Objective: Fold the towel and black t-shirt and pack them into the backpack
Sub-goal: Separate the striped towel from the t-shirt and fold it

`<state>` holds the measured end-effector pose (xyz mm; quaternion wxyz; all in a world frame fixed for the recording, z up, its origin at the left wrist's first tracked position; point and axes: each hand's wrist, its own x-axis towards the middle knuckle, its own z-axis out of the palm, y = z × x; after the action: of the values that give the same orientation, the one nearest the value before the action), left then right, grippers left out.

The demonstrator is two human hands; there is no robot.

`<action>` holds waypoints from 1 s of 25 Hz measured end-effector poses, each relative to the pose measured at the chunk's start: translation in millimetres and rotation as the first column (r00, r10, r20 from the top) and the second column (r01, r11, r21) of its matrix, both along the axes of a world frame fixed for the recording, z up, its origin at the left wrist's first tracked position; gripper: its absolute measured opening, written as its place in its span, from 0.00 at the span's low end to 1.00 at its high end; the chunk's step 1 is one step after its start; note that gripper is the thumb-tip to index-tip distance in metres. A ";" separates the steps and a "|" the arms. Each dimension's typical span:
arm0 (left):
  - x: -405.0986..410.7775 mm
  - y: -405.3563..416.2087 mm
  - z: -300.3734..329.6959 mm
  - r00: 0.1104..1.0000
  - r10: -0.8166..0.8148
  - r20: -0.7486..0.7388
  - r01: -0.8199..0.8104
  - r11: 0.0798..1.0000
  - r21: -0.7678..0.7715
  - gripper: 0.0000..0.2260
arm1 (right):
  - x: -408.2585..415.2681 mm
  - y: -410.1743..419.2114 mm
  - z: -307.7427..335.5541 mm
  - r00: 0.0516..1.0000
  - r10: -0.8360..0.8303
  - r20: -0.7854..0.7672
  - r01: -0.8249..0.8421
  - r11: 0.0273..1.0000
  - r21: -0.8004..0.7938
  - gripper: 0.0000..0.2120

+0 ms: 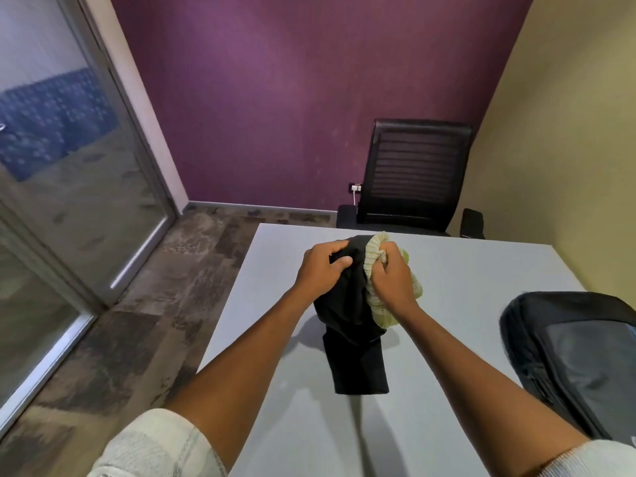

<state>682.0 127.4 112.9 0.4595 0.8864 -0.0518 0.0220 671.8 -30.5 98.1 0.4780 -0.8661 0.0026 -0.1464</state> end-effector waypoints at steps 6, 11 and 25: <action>76.9 1.7 10.9 0.997 -0.050 0.056 0.053 0.997 -0.056 0.19 | 65.3 0.7 12.7 0.999 -0.035 0.020 0.035 0.999 0.000 0.05; 135.8 -0.9 21.0 0.991 -0.070 0.117 0.084 0.990 -0.113 0.19 | 118.9 3.3 26.0 0.996 -0.047 0.082 0.047 0.999 0.004 0.06; 203.7 -0.5 -137.4 1.000 0.031 -0.007 -0.030 0.997 0.077 0.17 | 211.6 -21.5 -103.5 0.980 -0.036 -0.197 0.004 0.987 -0.162 0.05</action>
<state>885.7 126.8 -24.5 0.4250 0.9041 -0.0372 0.0234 883.5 -52.0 -5.3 0.4024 -0.9120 0.0475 -0.0635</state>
